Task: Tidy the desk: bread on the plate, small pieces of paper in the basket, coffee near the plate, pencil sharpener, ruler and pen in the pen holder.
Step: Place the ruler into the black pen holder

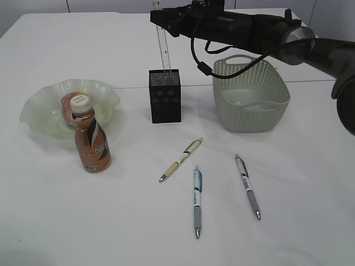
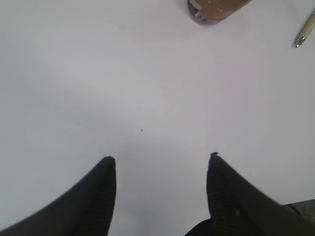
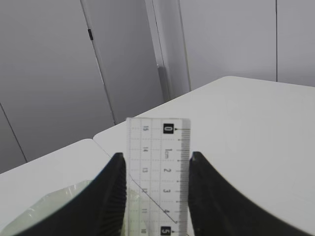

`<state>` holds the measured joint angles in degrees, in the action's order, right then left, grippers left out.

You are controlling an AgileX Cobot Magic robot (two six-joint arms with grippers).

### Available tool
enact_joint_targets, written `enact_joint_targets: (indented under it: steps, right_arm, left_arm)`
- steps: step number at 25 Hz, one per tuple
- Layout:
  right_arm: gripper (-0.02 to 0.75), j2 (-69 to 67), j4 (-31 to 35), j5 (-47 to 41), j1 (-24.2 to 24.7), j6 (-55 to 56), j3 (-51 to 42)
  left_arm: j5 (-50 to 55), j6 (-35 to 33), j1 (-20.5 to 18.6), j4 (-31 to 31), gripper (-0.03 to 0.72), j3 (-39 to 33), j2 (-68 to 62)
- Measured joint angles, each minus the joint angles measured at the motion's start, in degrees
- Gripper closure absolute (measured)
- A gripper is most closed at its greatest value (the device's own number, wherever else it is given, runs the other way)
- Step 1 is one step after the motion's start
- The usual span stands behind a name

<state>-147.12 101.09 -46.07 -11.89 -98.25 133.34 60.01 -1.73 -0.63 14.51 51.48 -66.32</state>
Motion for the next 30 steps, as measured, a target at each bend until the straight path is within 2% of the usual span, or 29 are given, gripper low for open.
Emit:
enact_joint_targets:
  steps: [12, 18, 21, 24, 26, 28, 30]
  right_arm:
    - [0.444, -3.91, 0.32, 4.71, -1.74, -1.69, 1.29]
    - [0.300, -4.44, 0.32, 4.80, -1.74, -1.69, 1.29]
    - [0.276, -4.44, 0.32, 4.80, -1.74, -1.37, 1.29]
    - [0.271, -4.16, 0.32, 6.39, -1.74, 3.69, 1.29]
    - [0.269, -3.10, -1.89, 9.53, -1.78, 8.94, 1.29]
    - [0.269, -1.09, -6.89, 11.08, -1.78, 15.67, 1.29]
    - [0.276, 2.15, -15.97, 11.31, -1.87, 24.91, 1.29]
  left_arm:
    - [0.79, 0.00, 0.00, -0.22, 0.256, 0.00, 0.00]
    - [1.12, 0.00, 0.00, -0.22, 0.256, 0.00, 0.00]
    - [1.26, 0.00, 0.00, -0.22, 0.256, 0.00, 0.00]
    - [1.39, 0.00, 0.00, -0.24, 0.256, 0.00, 0.00]
    - [1.52, 0.00, 0.00, -0.24, 0.256, 0.00, 0.00]
    - [1.52, 0.00, 0.00, -0.35, 0.256, 0.00, 0.00]
    - [1.52, 0.00, 0.00, -0.86, 0.256, 0.00, 0.00]
